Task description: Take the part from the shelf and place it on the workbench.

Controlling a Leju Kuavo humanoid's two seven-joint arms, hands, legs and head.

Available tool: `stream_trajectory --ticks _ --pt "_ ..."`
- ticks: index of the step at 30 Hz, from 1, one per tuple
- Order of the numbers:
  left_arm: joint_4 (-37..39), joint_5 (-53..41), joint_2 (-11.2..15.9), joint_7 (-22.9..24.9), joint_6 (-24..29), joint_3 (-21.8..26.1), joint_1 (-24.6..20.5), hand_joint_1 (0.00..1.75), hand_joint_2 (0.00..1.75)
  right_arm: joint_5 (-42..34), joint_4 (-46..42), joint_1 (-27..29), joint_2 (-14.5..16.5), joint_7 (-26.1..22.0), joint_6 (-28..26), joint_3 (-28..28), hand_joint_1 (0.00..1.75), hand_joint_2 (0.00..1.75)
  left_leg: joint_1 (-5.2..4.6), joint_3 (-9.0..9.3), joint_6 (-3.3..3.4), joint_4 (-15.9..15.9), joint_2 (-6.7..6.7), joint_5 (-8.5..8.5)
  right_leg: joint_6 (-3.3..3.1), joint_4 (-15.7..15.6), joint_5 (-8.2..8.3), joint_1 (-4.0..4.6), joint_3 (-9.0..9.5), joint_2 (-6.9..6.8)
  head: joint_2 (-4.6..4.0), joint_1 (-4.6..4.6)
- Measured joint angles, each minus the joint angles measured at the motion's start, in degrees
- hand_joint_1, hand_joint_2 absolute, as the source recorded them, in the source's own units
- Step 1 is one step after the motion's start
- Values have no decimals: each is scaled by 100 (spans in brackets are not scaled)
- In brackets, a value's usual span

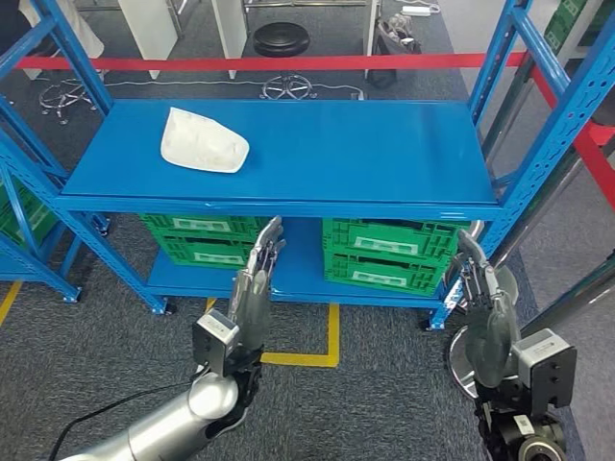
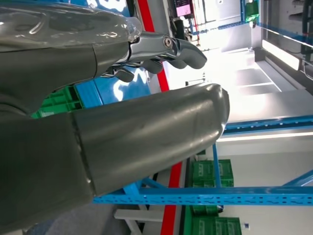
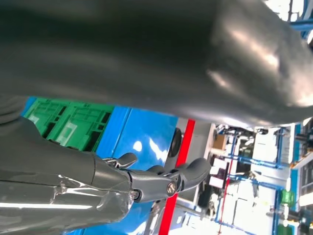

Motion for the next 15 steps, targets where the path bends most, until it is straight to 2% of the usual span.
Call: stream_trajectory --ticks 1,2,3,5,6,7,8,9,10,12,13,14,15 --pt "0 8 7 0 5 1 2 0 0 -13 2 -8 1 -3 6 2 0 0 7 -19 -34 2 -1 7 -32 -13 15 4 7 -82 0 -2" --pt "0 13 13 -1 13 1 2 0 0 -22 2 -16 3 -8 10 2 0 0 -4 -57 -66 70 106 -32 -68 -36 31 -4 24 -161 0 -16" --pt "0 18 20 -1 23 2 -4 0 0 -30 3 -22 5 -17 14 2 0 0 -15 -148 -94 249 284 -133 -99 -62 44 -10 40 -244 0 -44" --pt "0 33 27 -2 38 3 -18 0 0 -38 5 -15 8 -30 16 3 0 0 -28 -515 -141 971 690 -482 -138 -83 48 5 52 -410 0 -97" --pt "1 44 29 -2 40 3 -19 0 0 -39 7 -8 9 -33 10 5 0 0 -19 -734 -156 1384 779 -641 -150 -83 41 18 50 -501 0 -111" --pt "1 55 29 -2 40 2 -13 0 0 -40 9 0 9 -32 -5 6 0 0 -11 -887 -162 1669 819 -717 -156 -82 33 27 50 -592 0 -115" --pt "2 63 30 -3 39 1 -7 0 0 -41 10 4 9 -31 -26 6 0 0 -7 -929 -160 1736 834 -686 -159 -82 23 34 54 -679 0 -121" --pt "2 72 32 -6 39 1 -5 0 0 -41 10 4 9 -31 -44 7 0 0 -6 -836 -148 1555 849 -555 -159 -82 11 39 63 -758 0 -129" --pt "2 77 34 -10 38 0 -8 0 0 -41 10 4 9 -30 -60 8 0 0 -11 -623 -124 1164 899 -360 -154 -83 -3 45 79 -832 0 -139" --pt "2 86 34 -19 36 0 -20 0 0 -40 10 4 9 -30 -84 9 0 0 -56 -167 -43 324 1117 -81 -122 -85 -40 73 112 -952 0 -150" --pt "2 92 33 -24 31 -1 -27 0 0 -38 10 4 9 -31 -96 9 0 0 -83 -35 -4 82 1185 -25 -97 -87 -60 88 128 -1000 0 -146" --pt "2 98 32 -30 26 -1 -31 0 0 -35 10 6 9 -32 -105 10 0 0 -108 8 29 -9 1202 -28 -68 -91 -78 102 143 -1044 0 -136" --pt "2 106 32 -37 22 -2 -30 0 0 -33 10 6 9 -33 -112 12 0 0 -120 7 49 -5 1132 -27 -41 -100 -92 109 161 -1089 0 -124"
